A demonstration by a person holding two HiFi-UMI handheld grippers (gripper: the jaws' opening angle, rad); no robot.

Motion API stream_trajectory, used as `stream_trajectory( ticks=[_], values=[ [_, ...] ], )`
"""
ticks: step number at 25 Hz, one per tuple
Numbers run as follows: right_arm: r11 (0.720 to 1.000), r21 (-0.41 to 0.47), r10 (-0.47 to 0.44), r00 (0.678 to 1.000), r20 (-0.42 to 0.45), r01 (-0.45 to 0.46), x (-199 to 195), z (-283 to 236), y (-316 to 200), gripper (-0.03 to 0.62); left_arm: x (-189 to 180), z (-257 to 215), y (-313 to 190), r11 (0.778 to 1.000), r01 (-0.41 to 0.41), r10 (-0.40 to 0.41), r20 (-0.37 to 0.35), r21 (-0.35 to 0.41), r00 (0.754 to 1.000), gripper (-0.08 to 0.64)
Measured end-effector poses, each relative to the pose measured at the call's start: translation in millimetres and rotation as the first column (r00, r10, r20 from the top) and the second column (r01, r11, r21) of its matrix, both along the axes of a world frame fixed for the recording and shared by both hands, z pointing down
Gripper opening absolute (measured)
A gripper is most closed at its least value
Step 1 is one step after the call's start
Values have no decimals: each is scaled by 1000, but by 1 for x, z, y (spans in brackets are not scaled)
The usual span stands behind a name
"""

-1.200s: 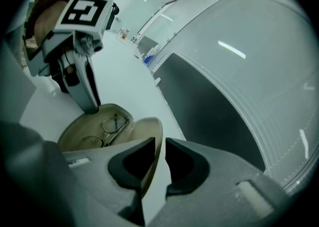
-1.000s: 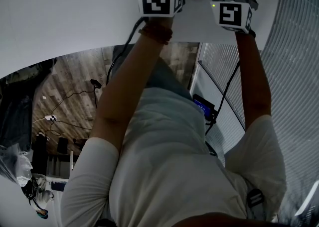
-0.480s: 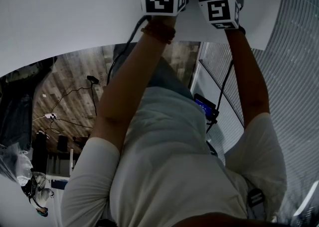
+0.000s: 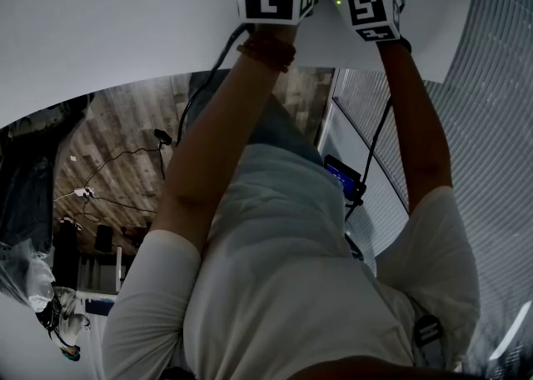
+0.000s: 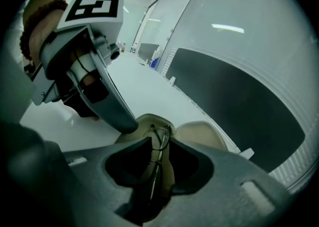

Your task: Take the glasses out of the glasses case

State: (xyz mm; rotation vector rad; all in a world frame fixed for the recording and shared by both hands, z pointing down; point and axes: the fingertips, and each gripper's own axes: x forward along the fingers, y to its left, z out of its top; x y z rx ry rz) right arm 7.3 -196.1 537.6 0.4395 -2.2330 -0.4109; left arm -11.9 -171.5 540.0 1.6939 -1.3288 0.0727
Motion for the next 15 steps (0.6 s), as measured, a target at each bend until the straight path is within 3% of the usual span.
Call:
stream_trajectory(
  ticks=[2,3,15],
  values=[
    [999,-50,-6,1000,2,6,-2,3,4,120,0,-1,0,1000,-1,1,-3,1,1000,112],
    [998,-68,-7,1000,1,7,-3,5,5,162,0,-1,0,1000,-2,2,-6,0,1000,112],
    [1000,-12,-6,999,-32,6,2,7,3,114,-1,1,-1,1000,0,0,-5,-1,1000,110]
  ],
)
